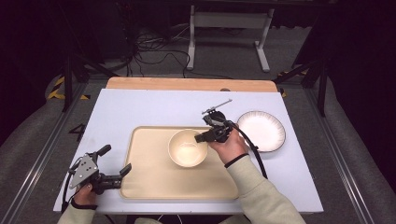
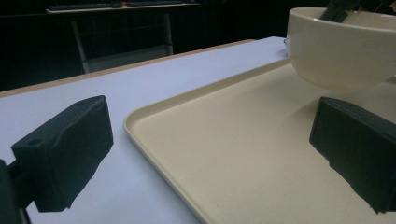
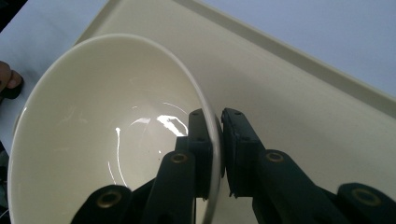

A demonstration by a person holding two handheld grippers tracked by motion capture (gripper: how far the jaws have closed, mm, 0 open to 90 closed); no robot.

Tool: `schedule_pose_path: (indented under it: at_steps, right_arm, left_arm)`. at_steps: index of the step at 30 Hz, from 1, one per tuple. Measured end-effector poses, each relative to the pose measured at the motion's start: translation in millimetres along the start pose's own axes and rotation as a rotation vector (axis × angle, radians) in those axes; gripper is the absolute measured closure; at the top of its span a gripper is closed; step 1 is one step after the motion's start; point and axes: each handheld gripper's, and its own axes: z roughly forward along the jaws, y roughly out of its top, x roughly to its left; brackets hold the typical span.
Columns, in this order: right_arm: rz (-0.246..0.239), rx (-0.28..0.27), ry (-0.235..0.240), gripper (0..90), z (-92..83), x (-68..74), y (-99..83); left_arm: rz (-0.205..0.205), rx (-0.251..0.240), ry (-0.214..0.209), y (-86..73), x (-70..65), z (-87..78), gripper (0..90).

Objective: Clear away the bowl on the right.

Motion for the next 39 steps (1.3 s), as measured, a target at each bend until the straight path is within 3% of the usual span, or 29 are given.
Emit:
schedule_pose_path:
  at_steps: [20, 39]
  right_arm:
    - [0.034, 0.053, 0.040, 82.0, 39.5, 0.6, -3.4]
    - [0.027, 0.069, 0.033, 81.1, 46.7, -2.2, -3.7]
  left_arm:
    - [0.001, -0.004, -0.009, -0.2, 0.2, -0.3, 0.2]
    - [-0.002, -0.003, -0.006, -0.2, 0.1, -0.3, 0.3]
